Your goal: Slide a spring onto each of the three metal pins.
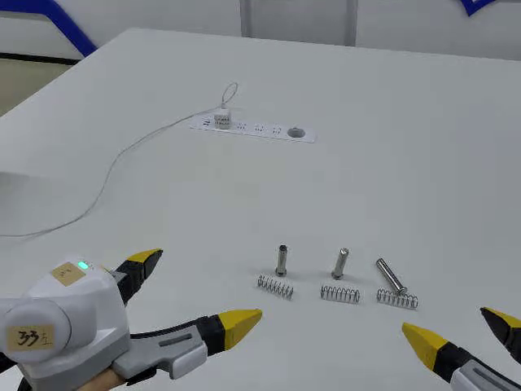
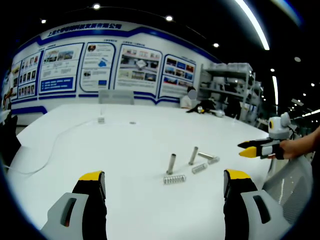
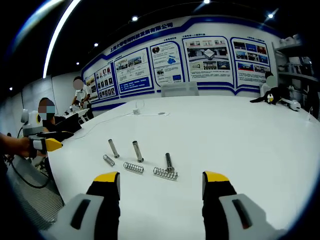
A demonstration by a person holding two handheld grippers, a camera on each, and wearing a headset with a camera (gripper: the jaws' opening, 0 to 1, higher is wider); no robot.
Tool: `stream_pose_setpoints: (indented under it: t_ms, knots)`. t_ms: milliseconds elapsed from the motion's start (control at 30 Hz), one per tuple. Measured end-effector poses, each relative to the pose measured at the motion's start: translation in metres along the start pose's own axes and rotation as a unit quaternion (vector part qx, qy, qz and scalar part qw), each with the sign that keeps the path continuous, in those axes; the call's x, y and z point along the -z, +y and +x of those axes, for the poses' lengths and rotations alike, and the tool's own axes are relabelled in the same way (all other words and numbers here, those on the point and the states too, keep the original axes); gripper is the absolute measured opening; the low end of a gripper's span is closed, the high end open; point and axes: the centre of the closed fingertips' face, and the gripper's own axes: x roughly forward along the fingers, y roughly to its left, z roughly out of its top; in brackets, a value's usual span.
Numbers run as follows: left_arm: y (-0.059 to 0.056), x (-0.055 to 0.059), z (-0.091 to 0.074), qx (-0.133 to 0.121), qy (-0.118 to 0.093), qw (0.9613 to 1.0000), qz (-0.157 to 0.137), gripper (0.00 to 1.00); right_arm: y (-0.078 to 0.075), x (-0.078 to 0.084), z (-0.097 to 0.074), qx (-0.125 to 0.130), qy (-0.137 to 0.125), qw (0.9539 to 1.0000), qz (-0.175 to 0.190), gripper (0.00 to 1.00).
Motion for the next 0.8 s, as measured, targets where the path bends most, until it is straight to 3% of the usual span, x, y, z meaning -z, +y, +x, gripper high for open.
stream_pose_setpoints:
  t_ms: [500,800]
  knots:
    - [0.002,0.001,0.000,-0.003,0.000,1.0000,-0.002,1.00,-0.002,0.000,0.004,-0.006,0.001,1.0000,0.005,0.64]
    - [0.000,0.002,0.000,0.000,0.005,1.0000,-0.001,1.00,-0.008,-0.012,0.012,-0.006,-0.004,1.0000,-0.002,0.61]
